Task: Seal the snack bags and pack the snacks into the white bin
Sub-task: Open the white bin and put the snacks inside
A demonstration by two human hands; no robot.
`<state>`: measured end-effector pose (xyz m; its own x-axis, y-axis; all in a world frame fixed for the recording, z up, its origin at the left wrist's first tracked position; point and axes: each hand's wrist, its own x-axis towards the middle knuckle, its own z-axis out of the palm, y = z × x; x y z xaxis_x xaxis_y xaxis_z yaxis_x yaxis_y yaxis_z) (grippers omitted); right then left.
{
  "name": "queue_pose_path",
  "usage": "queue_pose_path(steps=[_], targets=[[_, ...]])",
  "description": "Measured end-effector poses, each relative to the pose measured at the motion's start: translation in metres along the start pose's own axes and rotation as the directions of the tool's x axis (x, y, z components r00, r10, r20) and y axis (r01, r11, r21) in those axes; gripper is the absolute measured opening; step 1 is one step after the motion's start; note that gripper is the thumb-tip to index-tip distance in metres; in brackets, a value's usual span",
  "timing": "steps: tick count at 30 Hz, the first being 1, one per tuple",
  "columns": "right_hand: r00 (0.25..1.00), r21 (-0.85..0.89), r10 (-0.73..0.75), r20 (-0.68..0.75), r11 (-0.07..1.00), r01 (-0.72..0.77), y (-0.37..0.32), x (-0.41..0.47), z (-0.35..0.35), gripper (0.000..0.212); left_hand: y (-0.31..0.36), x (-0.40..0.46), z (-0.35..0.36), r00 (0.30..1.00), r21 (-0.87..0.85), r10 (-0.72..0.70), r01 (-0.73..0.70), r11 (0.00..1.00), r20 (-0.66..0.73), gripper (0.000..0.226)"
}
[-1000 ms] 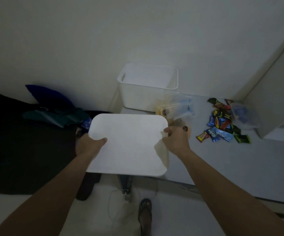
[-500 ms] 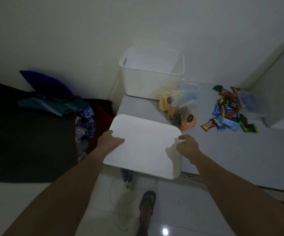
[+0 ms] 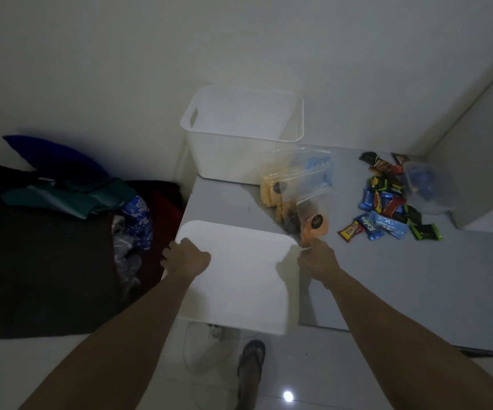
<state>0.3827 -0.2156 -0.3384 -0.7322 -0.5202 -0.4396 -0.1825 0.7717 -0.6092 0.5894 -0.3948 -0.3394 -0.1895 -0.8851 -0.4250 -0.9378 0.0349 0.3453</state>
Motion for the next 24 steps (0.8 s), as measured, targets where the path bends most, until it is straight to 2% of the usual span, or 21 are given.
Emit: queue_pose_path(steps=[1, 3, 6, 8, 10, 13, 17, 20, 24], targets=[[0.993, -0.04, -0.033, -0.113, 0.999, 0.028, -0.007, 0.004, -0.008, 0.026, 0.016, -0.002, -0.001, 0.997, 0.019, 0.063, -0.063, 0.998, -0.036, 0.055], [0.954, -0.014, -0.052, -0.296, 0.999, 0.05, -0.019, 0.011, -0.028, 0.03, 0.052, -0.007, -0.001, 0.979, -0.06, 0.194, -0.197, 0.979, -0.056, 0.054], [0.91, -0.043, -0.129, -0.395, 0.992, 0.122, -0.029, 0.03, -0.057, 0.038, 0.106, -0.014, 0.002, 0.932, -0.285, 0.364, -0.35, 0.892, -0.005, 0.055], [0.893, -0.128, -0.26, -0.366, 0.965, 0.229, -0.032, 0.043, -0.072, 0.05, 0.139, -0.019, 0.004, 0.894, -0.363, 0.444, -0.431, 0.826, -0.053, 0.045], [0.883, -0.247, -0.386, -0.267, 0.913, 0.324, -0.035, 0.056, -0.083, 0.06, 0.165, -0.022, 0.006, 0.863, -0.391, 0.49, -0.497, 0.775, -0.126, 0.037], [0.902, -0.384, -0.42, -0.096, 0.852, 0.356, -0.034, 0.073, -0.094, 0.061, 0.193, -0.019, 0.008, 0.846, -0.38, 0.519, -0.522, 0.764, -0.119, 0.047], [0.906, -0.472, -0.415, -0.083, 0.817, 0.331, -0.031, 0.081, -0.109, 0.04, 0.209, -0.005, 0.01, 0.844, -0.326, 0.514, -0.533, 0.781, -0.151, 0.052], [0.902, -0.548, -0.431, -0.02, 0.76, 0.351, -0.029, 0.084, -0.126, 0.018, 0.219, 0.003, 0.009, 0.816, -0.25, 0.57, -0.574, 0.78, -0.094, 0.037], [0.906, -0.466, -0.421, 0.034, 0.795, 0.387, -0.039, 0.087, -0.16, 0.01, 0.241, 0.003, 0.0, 0.812, -0.179, 0.583, -0.574, 0.799, 0.001, 0.012]])
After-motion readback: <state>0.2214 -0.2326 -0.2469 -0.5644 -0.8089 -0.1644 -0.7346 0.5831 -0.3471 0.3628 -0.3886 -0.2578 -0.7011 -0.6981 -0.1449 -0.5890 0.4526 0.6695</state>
